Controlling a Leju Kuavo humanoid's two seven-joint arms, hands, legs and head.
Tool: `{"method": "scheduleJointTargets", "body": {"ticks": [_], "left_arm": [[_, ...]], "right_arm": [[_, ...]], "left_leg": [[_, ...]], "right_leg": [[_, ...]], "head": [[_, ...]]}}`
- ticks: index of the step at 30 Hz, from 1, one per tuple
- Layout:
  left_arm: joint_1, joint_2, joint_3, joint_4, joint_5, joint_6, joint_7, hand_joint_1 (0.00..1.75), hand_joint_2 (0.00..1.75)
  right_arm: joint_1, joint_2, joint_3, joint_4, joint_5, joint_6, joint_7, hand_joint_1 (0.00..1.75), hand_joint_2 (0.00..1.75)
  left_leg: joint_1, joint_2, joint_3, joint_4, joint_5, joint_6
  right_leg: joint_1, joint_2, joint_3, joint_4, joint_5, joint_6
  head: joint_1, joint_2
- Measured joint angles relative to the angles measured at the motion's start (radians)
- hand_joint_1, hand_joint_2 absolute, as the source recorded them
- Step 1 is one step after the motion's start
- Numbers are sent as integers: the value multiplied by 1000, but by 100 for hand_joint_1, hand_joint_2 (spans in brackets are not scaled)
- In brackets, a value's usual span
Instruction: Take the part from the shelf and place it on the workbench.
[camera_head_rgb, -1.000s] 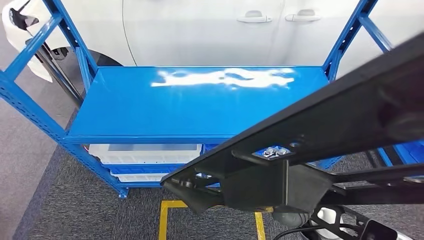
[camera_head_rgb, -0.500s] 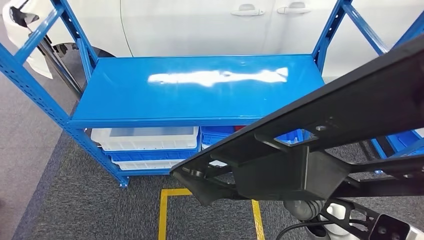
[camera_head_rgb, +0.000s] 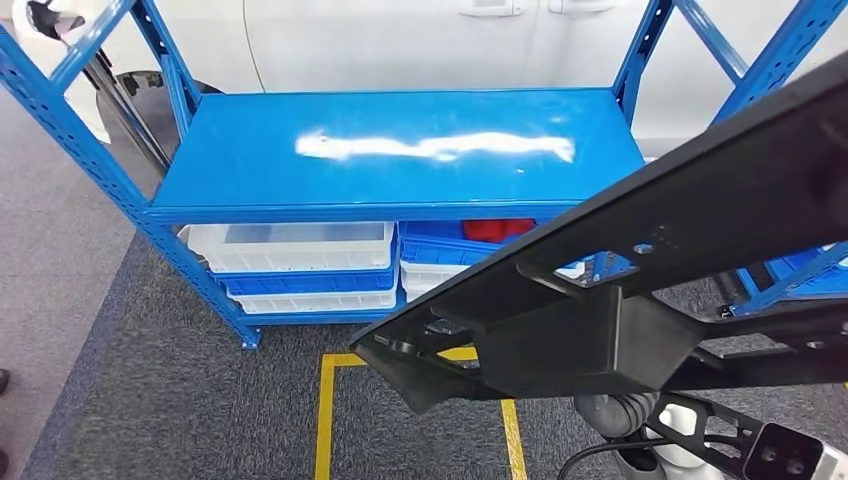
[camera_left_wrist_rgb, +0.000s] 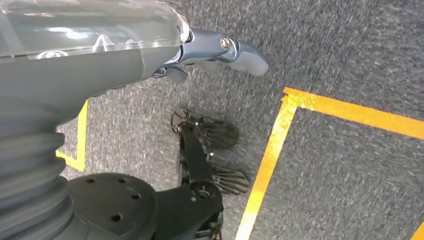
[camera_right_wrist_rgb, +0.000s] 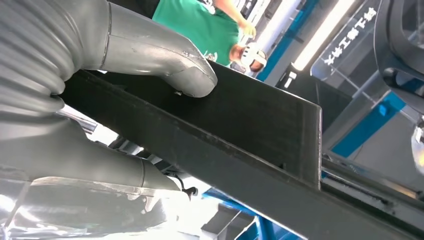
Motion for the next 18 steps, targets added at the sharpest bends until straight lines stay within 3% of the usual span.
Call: {"method": "scheduleJointTargets", "body": {"ticks": [2, 3, 5, 6, 7, 8, 10, 12, 13, 16, 18], "left_arm": [[-1, -1, 3, 0, 1, -1, 0, 0, 175], [-1, -1, 4, 0, 2, -1, -1, 0, 175], [-2, -1, 6, 0, 1, -5, -4, 0, 175], [-2, -2, 7, 0, -1, -7, -7, 0, 175], [-2, -2, 7, 0, -2, -8, -11, 0, 175], [-2, -2, 7, 0, -4, -10, -13, 0, 175], [-2, -3, 7, 0, -9, -14, -17, 0, 175], [-3, -4, 7, 0, -13, -16, -20, 0, 175], [-3, -5, 7, 0, -15, -16, -21, 0, 175], [-3, -6, 8, 0, -18, -17, -25, 0, 175], [-3, -7, 8, 0, -19, -18, -28, 0, 175]], "right_arm": [[2, 0, -4, 0, 0, 3, 0, 175, 175], [2, 0, -7, 1, 0, 5, 0, 175, 175], [3, 2, -12, 3, 0, 14, 0, 175, 175], [4, 2, -14, 5, 0, 19, 0, 175, 175], [4, 3, -15, 8, 0, 22, 0, 175, 175], [4, 3, -17, 10, 1, 24, 0, 175, 175], [3, 3, -18, 14, 3, 24, 0, 175, 175], [1, 3, -18, 16, 4, 24, 0, 175, 175], [0, 3, -18, 17, 4, 22, 0, 175, 175], [0, 2, -18, 18, 4, 22, 0, 175, 175], [-2, 2, -18, 18, 3, 22, 0, 175, 175]], "left_leg": [[2, 5, -11, -7, 19, 14], [4, 8, -19, -10, 30, 21], [3, 11, -42, -9, 48, 27], [2, 12, -55, -8, 57, 27], [2, 13, -68, -6, 65, 26], [2, 13, -81, -3, 73, 25], [3, 13, -105, 5, 85, 20], [3, 13, -124, 15, 95, 10], [3, 13, -130, 18, 100, 5], [5, 11, -139, 20, 112, -13], [6, 8, -159, 64, 67, -23]], "right_leg": [[-3, 3, -11, 19, -21, 10], [-4, 4, -26, 56, -57, 14], [-7, 5, -66, 184, -152, 20], [-9, 5, -82, 248, -183, 23], [-11, 5, -85, 288, -192, 26], [-13, 5, -71, 293, -180, 27], [-16, 4, 9, 194, -127, 27], [-12, 4, 100, 54, -112, 20], [-9, 5, 122, 13, -116, 15], [-5, 3, 123, -14, -111, -3], [-8, -1, 111, -22, -93, -20]], "head": [[0, 0], [0, 0], [0, 0], [0, 0], [0, 0], [0, 0], [0, 0], [0, 0], [0, 0], [0, 0], [0, 0]]}}
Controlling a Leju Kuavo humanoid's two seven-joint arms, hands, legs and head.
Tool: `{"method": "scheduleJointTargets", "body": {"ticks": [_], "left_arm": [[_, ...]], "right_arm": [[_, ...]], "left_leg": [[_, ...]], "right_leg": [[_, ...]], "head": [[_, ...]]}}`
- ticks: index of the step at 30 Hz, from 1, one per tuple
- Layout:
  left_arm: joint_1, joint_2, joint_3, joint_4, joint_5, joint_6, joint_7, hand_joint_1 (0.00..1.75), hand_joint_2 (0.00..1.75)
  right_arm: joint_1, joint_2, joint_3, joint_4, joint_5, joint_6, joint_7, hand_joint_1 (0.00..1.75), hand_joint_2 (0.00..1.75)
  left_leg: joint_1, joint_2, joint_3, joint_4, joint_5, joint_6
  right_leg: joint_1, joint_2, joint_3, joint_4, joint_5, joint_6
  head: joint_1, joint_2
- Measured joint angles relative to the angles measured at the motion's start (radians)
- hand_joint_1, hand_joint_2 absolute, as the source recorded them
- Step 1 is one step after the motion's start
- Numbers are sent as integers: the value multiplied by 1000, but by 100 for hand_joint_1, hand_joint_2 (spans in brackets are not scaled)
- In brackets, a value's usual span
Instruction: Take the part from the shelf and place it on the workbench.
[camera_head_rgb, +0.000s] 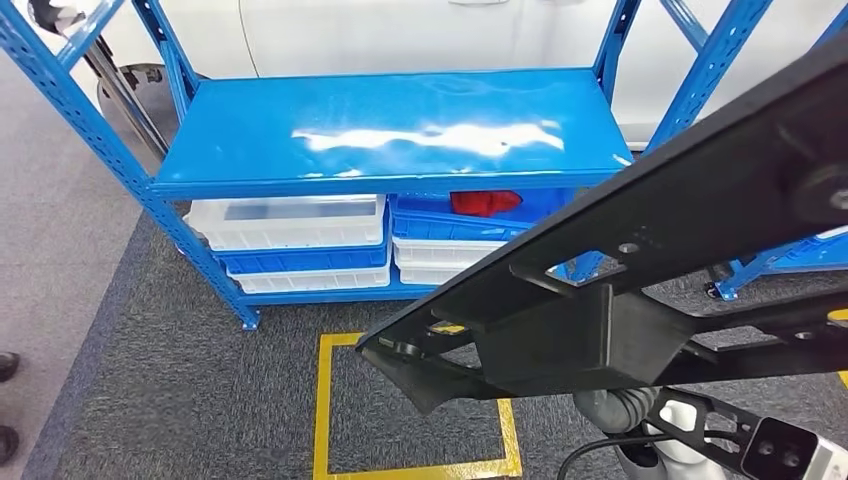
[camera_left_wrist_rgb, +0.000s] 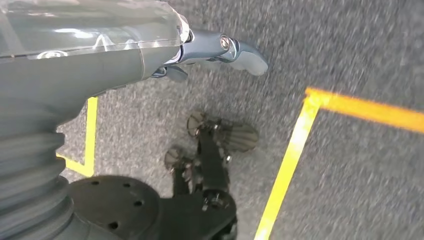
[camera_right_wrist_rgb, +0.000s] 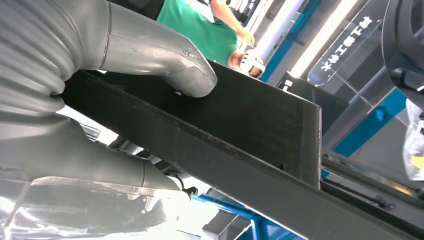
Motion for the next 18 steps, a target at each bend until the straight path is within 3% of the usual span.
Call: {"method": "scheduleJointTargets", "body": {"ticks": [3, 4, 5, 6, 8, 10, 13, 14, 16, 18], "left_arm": [[0, -1, 0, 0, -5, -2, -5, 0, 175], [0, -1, 0, 0, -7, -3, -6, 0, 175], [0, -1, 0, 0, -9, -3, -6, 0, 175], [0, -1, 0, 0, -10, -4, -6, 0, 175], [-2, -1, 0, 0, -15, -7, -6, 0, 175], [-4, -1, 0, 0, -19, -9, -6, 0, 175], [-4, -2, 0, 0, -19, -10, -4, 0, 175], [-4, -2, 0, 0, -19, -11, -4, 0, 175], [-5, -3, 1, 0, -18, -13, -3, 0, 175], [-4, -3, 1, 0, -16, -13, -1, 0, 175]], "right_arm": [[-1, 0, 0, 0, -1, 0, 0, 175, 175], [-1, 0, 0, 0, -1, 2, 0, 175, 175], [-1, 0, 0, 0, -1, 3, 0, 175, 175], [-1, 0, 0, 0, -1, 4, 0, 175, 175], [-1, 0, 0, -1, -4, 6, 0, 175, 175], [-1, 0, -2, -2, -7, 13, 0, 175, 175], [1, 0, -11, -5, -10, 25, 0, 175, 175], [3, 0, -16, -6, -11, 29, 0, 175, 175], [8, 1, -26, -9, -15, 41, 0, 175, 175], [17, 2, -35, -10, -18, 56, 0, 175, 175]], "left_leg": [[3, -1, -58, 188, -126, -11], [4, -1, -64, 234, -141, -12], [4, -1, -55, 247, -136, -13], [4, -1, -27, 222, -114, -12], [3, -3, 69, 88, -73, -5], [-1, -5, 141, -25, -70, 6], [-4, -5, 147, -56, -65, 24], [-3, -3, 144, -59, -57, 30], [0, 1, 134, -63, -40, 42], [-3, 2, 115, -61, -27, 47]], "right_leg": [[4, -3, -29, 3, 24, -11], [5, -3, -40, 6, 30, -12], [6, -3, -52, 11, 36, -11], [6, -3, -64, 16, 41, -10], [7, -1, -85, 28, 49, -6], [8, -1, -96, 35, 57, 3], [6, -1, -100, 37, 70, 20], [5, 1, -105, 46, 62, 25], [2, 3, -136, 121, 3, 32], [-1, 5, -185, 255, -78, 38]], "head": [[0, 0], [0, 0], [0, 0], [0, 0], [0, 0], [0, 0], [0, 0], [0, 0], [0, 0], [0, 0]]}}
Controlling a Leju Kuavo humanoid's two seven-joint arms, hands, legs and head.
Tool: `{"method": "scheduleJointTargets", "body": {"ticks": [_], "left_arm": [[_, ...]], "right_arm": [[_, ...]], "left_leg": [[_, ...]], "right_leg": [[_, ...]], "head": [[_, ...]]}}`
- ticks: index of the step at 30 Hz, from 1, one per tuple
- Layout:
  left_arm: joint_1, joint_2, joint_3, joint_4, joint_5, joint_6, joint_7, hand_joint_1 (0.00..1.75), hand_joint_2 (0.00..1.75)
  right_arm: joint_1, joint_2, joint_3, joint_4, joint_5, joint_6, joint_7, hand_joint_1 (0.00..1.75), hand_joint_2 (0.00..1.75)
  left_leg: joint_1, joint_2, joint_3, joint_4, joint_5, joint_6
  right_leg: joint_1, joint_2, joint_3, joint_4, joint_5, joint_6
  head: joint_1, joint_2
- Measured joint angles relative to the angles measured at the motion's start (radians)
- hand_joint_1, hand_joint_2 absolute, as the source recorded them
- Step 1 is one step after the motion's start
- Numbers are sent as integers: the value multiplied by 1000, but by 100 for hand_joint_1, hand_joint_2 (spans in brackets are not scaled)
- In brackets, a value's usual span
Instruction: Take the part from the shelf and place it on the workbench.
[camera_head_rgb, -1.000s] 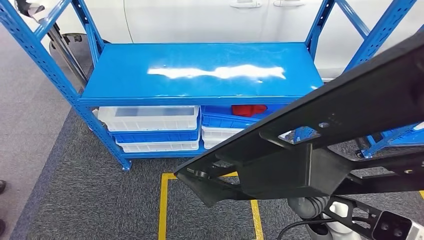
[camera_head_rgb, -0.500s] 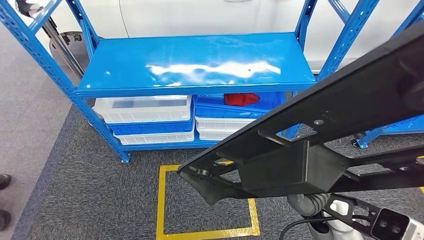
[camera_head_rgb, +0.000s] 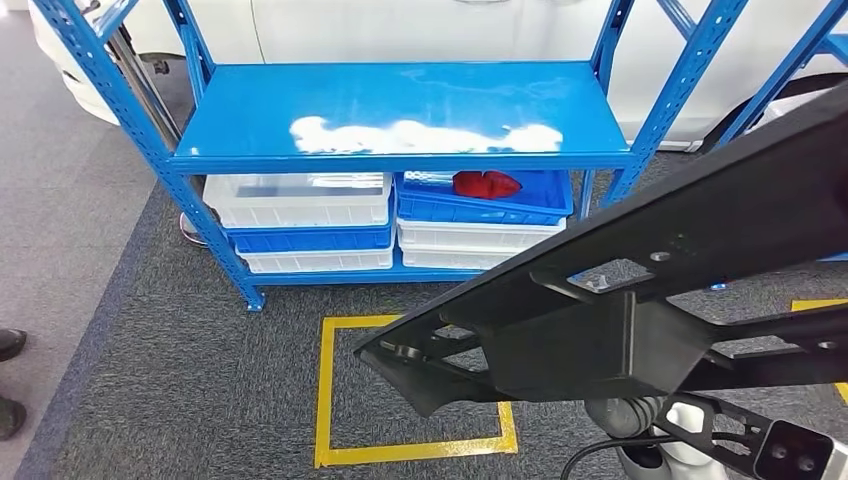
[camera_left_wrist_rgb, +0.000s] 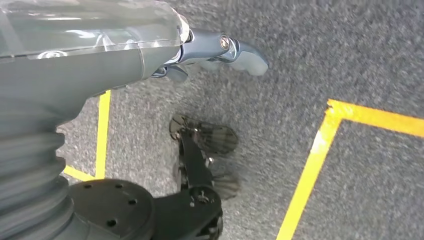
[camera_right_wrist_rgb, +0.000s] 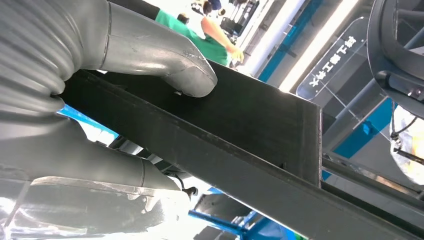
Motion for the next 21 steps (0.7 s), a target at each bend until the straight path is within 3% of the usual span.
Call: {"method": "scheduleJointTargets", "body": {"ticks": [1, 2, 3, 6, 7, 11, 13, 15, 16, 17, 18, 19, 21], "left_arm": [[1, 0, 0, 0, 1, 0, 1, 0, 175], [3, -1, 1, 0, 2, -1, 1, 0, 175], [4, -3, 1, 0, 3, -2, 2, 0, 175], [5, -8, 3, 0, 4, -4, 2, 0, 175], [5, -9, 4, 0, 4, -5, 2, 0, 175], [5, -12, 9, 0, 5, -9, 2, 0, 175], [5, -13, 14, 0, 7, -9, 5, 0, 175], [5, -13, 23, 0, 11, -7, 12, 0, 175], [6, -14, 27, 0, 13, -5, 15, 0, 175], [6, -14, 30, 0, 15, -3, 16, 0, 175], [7, -15, 33, 0, 16, 0, 17, 0, 175], [7, -15, 36, 0, 16, 4, 17, 0, 175], [7, -15, 43, 0, 15, 15, 16, 0, 175]], "right_arm": [[4, 1, -4, 0, 0, 7, 0, 175, 175], [6, 1, -7, 1, 0, 13, 0, 175, 175], [7, 1, -10, 2, 0, 19, 0, 175, 175], [6, 1, -19, 2, 0, 38, 0, 175, 175], [5, 1, -23, 2, -1, 43, 0, 175, 175], [5, 1, -33, 2, -3, 44, 0, 175, 175], [5, 1, -34, 2, -5, 34, 0, 175, 175], [5, 1, -33, 7, -1, 23, 0, 175, 175], [5, 1, -33, 11, 6, 15, 0, 175, 175], [4, 1, -33, 15, 14, 6, 0, 175, 175], [3, 1, -33, 19, 23, -6, 0, 175, 175], [2, 1, -32, 22, 34, -19, 0, 175, 175], [-1, 1, -31, 24, 55, -49, 0, 175, 175]], "left_leg": [[-1, 0, -10, 2, 6, 0], [-1, 0, -19, 5, 11, -2], [0, 0, -28, 9, 15, -4], [0, 0, -46, 26, 19, -13], [-1, 0, -51, 30, 21, -18], [-1, -1, -63, 40, 21, -40], [2, -2, -89, 102, -26, -49], [4, -3, -140, 233, -101, -56], [5, -3, -162, 291, -125, -57], [5, -3, -168, 318, -131, -58], [5, -5, -156, 306, -118, -56], [5, -9, -123, 253, -90, -53], [5, -40, -43, 111, -41, -44]], "right_leg": [[-2, 0, -15, 52, -23, 3], [-4, 0, -13, 67, -26, 5], [-6, 0, 10, 43, -11, 6], [-7, -2, 135, -155, 52, 1], [-5, -1, 156, -195, 60, -4], [-1, 0, 153, -212, 73, -30], [-4, 1, 148, -218, 83, -43], [-1, 6, 137, -217, 91, -50], [1, 10, 131, -216, 95, -51], [2, 17, 125, -215, 99, -51], [3, 24, 120, -213, 103, -50], [3, 33, 116, -211, 106, -48], [4, 48, 109, -206, 110, -43]], "head": [[0, 0], [0, 0], [0, 0], [0, 0], [0, 0], [0, 0], [0, 0], [0, 0], [0, 0], [0, 0], [0, 0], [0, 0], [0, 0]]}}
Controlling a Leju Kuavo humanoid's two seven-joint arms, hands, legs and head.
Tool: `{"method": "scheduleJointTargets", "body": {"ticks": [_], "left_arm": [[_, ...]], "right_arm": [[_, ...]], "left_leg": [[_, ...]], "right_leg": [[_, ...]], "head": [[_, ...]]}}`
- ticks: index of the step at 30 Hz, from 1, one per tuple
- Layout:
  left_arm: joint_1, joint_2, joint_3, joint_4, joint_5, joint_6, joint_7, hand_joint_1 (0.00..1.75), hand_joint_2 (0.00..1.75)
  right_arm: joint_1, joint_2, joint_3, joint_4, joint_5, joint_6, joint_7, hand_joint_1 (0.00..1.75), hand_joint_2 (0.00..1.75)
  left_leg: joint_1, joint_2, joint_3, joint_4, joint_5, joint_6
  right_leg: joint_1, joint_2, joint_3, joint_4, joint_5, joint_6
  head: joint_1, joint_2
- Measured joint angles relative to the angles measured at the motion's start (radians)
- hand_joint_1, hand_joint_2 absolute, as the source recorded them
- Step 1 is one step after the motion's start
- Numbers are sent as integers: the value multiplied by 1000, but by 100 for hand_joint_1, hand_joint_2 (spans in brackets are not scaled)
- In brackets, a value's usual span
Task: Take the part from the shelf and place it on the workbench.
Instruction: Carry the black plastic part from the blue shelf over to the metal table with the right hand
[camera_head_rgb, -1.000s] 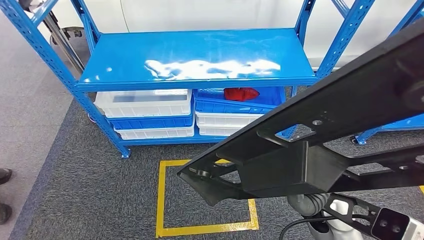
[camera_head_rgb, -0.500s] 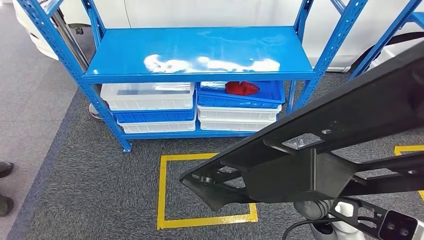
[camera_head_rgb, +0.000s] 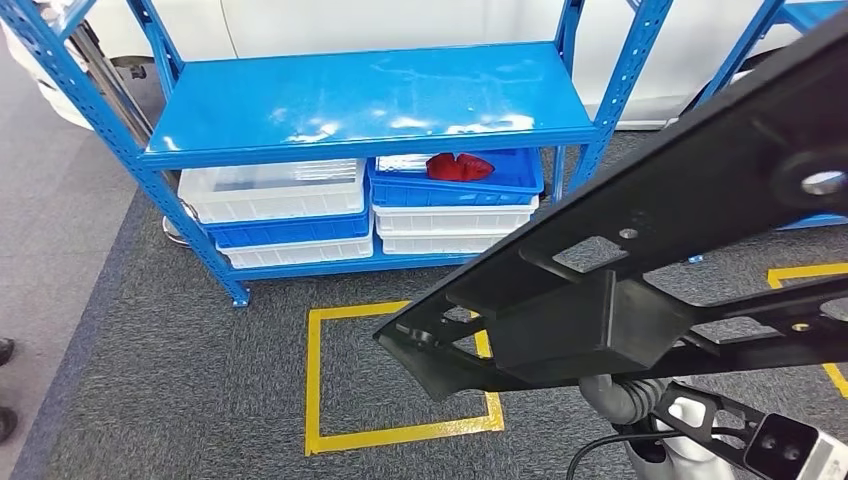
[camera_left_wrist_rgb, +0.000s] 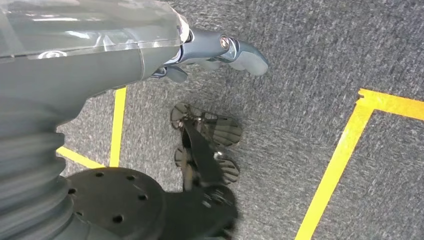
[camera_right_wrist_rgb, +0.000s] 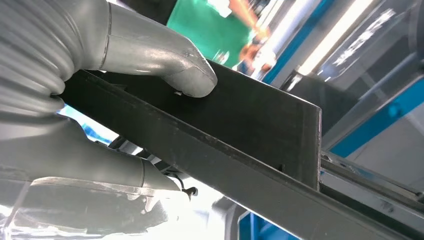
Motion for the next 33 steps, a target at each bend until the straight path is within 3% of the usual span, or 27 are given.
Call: {"method": "scheduleJointTargets", "body": {"ticks": [2, 5, 7, 9, 11, 12, 14, 16, 17, 20, 22, 24, 25, 26, 27, 28, 29, 31, 33], "left_arm": [[1, 0, 6, 0, -6, 16, -2, 0, 175], [-1, 0, 9, 0, -15, 50, -2, 0, 175], [-2, 0, 12, 0, -17, 68, 1, 0, 175], [0, 0, 15, 0, -17, 73, 5, 0, 175], [3, 0, 19, 0, -20, 68, 8, 0, 175], [3, 1, 20, 0, -23, 65, 8, 0, 175], [3, 1, 23, 0, -30, 59, 9, 0, 175], [2, 4, 25, 0, -36, 52, 8, 0, 175], [2, 7, 26, 0, -40, 49, 7, 0, 175], [-2, 15, 28, 0, -55, 50, 7, 0, 175], [-4, 21, 28, 0, -60, 54, 8, 0, 175], [-1, 26, 29, 0, -61, 56, 8, 0, 175], [1, 28, 30, 0, -60, 55, 8, 0, 175], [4, 29, 31, 0, -59, 55, 7, 0, 175], [5, 30, 32, 0, -57, 55, 4, 0, 175], [6, 30, 34, 0, -55, 55, 0, 0, 175], [5, 31, 36, 0, -52, 55, -4, 0, 175], [4, 33, 41, 0, -50, 55, -14, 0, 175], [3, 35, 46, 0, -51, 55, -23, 0, 175]], "right_arm": [[-1, 0, 5, 0, 20, -28, 0, 175, 175], [2, 0, 23, -4, 41, -61, 0, 175, 175], [1, 0, 38, -12, 55, -83, 0, 175, 175], [0, 2, 55, -20, 76, -117, 0, 175, 175], [1, 3, 72, -29, 98, -163, 0, 175, 175], [1, 3, 80, -35, 106, -186, 0, 175, 175], [-5, 3, 95, -48, 110, -226, 0, 175, 175], [-19, 3, 108, -63, 99, -251, 0, 175, 175], [-26, 3, 112, -70, 90, -256, 0, 175, 175], [-33, 2, 117, -89, 57, -240, 0, 175, 175], [-35, 2, 117, -102, 42, -217, 0, 175, 175], [-35, 1, 116, -111, 35, -194, 0, 175, 175], [-34, 1, 114, -112, 33, -182, 0, 175, 175], [-32, 1, 112, -113, 32, -170, 0, 175, 175], [-30, 1, 109, -114, 31, -158, 0, 175, 175], [-29, 1, 105, -114, 29, -145, 0, 175, 175], [-28, 1, 101, -115, 28, -132, 0, 175, 175], [-30, 1, 93, -116, 26, -112, 0, 175, 175], [-32, 1, 90, -117, 24, -102, 0, 175, 175]], "left_leg": [[-2, -22, 36, -73, 14, 7], [-3, -2, 38, -85, 24, 21], [0, 18, 37, -96, 36, 34], [-2, 39, 31, -97, 41, 40], [-4, 61, 25, -95, 42, 41], [-4, 72, 23, -93, 42, 41], [-4, 91, 21, -88, 39, 37], [-8, 107, 20, -80, 34, 27], [-10, 115, 20, -77, 32, 22], [-10, 137, 20, -73, 28, 4], [-4, 106, 5, -33, -5, -7], [0, 58, -42, 81, -72, -14], [0, 48, -72, 148, -100, -16], [0, 43, -93, 193, -112, -17], [0, 41, -98, 206, -105, -16], [0, 38, -86, 179, -80, -14], [1, 28, -58, 119, -43, -11], [3, -17, 2, -11, 8, -3], [2, -45, 25, -67, 17, 4]], "right_leg": [[-1, 13, -7, 3, 6, 9], [-3, 28, -15, 4, 13, 27], [-1, 6, -40, 53, -24, 34], [-4, -25, -94, 175, -95, 38], [-9, -34, -133, 273, -131, 43], [-11, -37, -128, 273, -122, 45], [-14, -62, -62, 165, -66, 47], [-8, -107, 3, 46, -31, 39], [-4, -120, 15, 19, -27, 32], [0, -97, 10, 7, -23, 10], [-2, -76, 9, 0, -15, -4], [-2, -55, 6, -2, -9, -12], [-1, -42, 4, -1, -8, -15], [1, -29, 2, 0, -6, -16], [2, -15, 0, 2, -6, -16], [2, -2, -1, 4, -5, -16], [3, 10, -1, 6, -5, -16], [3, 33, -4, 11, -3, -10], [0, 54, -13, 12, 3, 1]], "head": [[0, 0], [0, 0], [0, 0], [0, 0], [0, 0], [0, 0], [0, 0], [0, 0], [0, 0], [0, 0], [0, 0], [0, 0], [0, 0], [0, 0], [0, 0], [0, 0], [0, 0], [0, 0], [0, 0]]}}
